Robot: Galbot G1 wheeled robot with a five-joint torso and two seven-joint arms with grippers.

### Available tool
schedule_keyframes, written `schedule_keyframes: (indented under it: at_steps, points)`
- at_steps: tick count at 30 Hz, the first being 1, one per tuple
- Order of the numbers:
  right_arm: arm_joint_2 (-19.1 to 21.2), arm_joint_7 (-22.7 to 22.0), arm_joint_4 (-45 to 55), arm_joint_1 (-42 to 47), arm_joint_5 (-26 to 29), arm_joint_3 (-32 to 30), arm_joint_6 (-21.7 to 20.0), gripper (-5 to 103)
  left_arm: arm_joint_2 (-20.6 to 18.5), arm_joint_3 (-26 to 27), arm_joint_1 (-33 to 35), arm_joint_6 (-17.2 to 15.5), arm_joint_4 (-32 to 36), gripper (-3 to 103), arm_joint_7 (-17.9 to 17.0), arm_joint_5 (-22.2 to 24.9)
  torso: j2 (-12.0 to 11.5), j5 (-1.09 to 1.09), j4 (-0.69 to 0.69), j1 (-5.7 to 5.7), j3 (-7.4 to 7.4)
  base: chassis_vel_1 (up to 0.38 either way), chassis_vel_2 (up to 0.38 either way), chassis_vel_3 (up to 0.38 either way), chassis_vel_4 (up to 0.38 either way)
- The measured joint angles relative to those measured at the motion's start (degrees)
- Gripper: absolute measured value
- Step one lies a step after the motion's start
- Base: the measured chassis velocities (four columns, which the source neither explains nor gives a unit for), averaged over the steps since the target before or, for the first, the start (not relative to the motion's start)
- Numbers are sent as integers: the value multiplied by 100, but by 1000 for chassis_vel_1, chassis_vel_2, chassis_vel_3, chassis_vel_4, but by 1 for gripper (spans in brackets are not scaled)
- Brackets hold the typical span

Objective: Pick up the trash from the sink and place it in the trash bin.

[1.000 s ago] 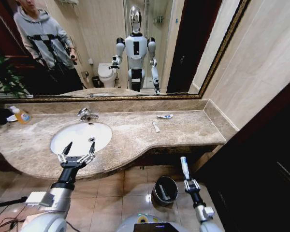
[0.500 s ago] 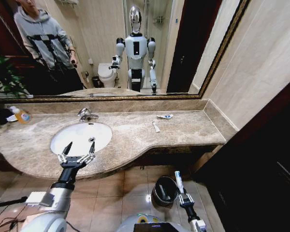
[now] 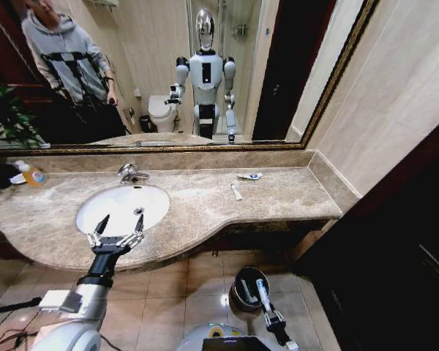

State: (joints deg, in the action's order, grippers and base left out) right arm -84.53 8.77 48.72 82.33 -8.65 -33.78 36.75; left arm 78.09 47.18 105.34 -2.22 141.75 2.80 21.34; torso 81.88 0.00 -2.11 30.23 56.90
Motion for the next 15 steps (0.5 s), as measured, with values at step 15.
schedule_keyframes:
  at_steps: [15]
  points:
    - [-111,111,-270,-592,-591,-25,-1008,27,0,0,0,0,0,100,0,0,0,0,-1,0,0,0,0,0,0]
